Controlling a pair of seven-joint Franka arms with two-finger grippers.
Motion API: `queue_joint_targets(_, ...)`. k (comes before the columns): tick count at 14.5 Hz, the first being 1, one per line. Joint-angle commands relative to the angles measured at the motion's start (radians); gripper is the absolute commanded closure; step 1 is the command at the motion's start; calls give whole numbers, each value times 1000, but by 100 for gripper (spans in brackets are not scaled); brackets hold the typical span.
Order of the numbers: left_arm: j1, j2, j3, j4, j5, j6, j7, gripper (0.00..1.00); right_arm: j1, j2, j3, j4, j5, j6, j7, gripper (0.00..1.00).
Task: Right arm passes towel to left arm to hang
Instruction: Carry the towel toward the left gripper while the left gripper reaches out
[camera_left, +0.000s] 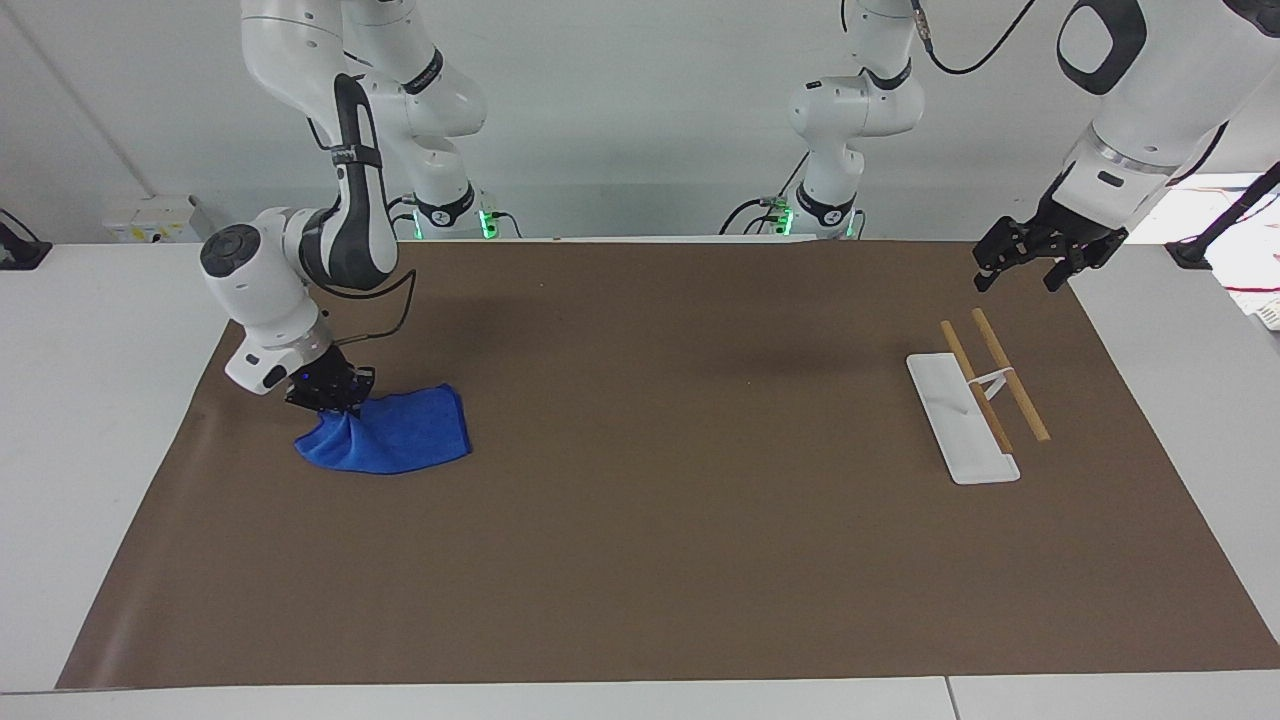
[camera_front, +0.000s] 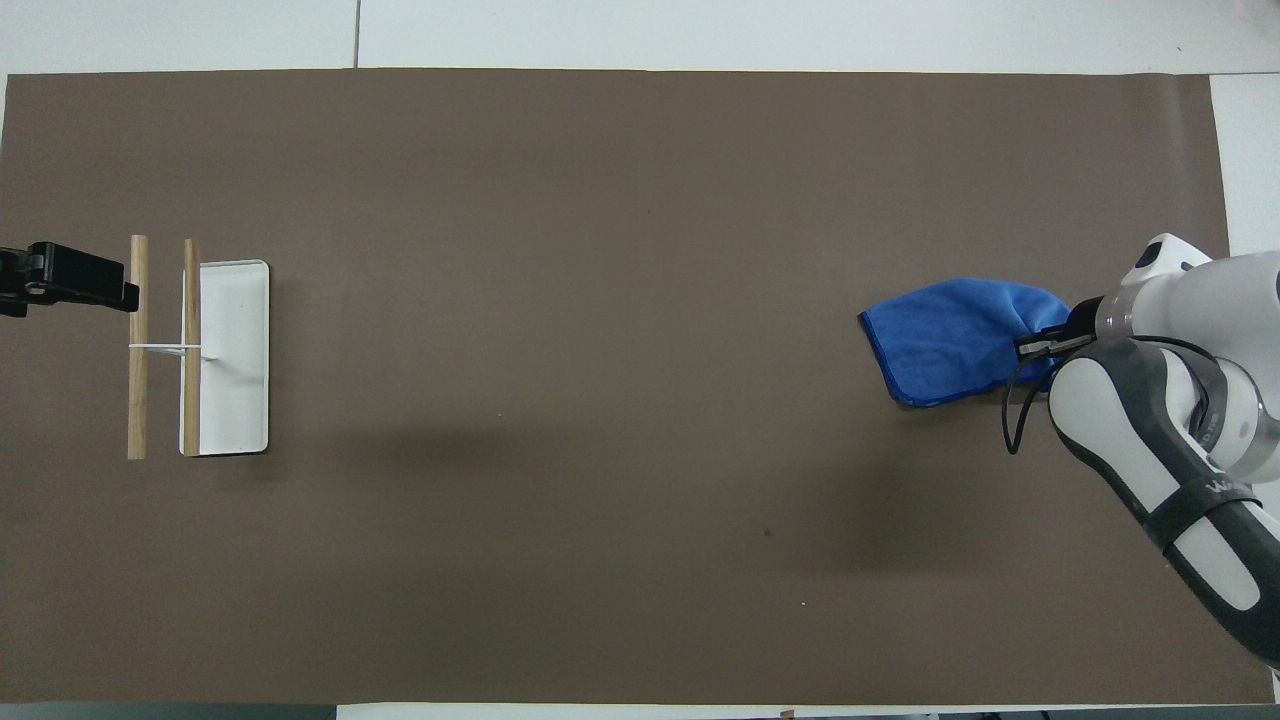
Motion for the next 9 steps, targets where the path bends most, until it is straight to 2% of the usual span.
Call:
queue_joint_targets(1, -4, -23, -1, -27, 20, 17, 2, 0, 29, 5, 6, 142, 12, -164, 84, 100)
queue_joint_targets(4, 1, -25, -1, -29, 20, 12, -1, 0, 87, 3, 7, 308, 14, -342, 196, 100)
queue_joint_targets(7, -8, -25, 1, -27, 20, 15, -2, 0, 177, 18, 14, 501, 37, -494, 413, 100)
queue_joint_targets(9, -7, -29, -1, -23, 20, 10, -1, 0, 228, 19, 14, 543, 190, -482, 571, 100)
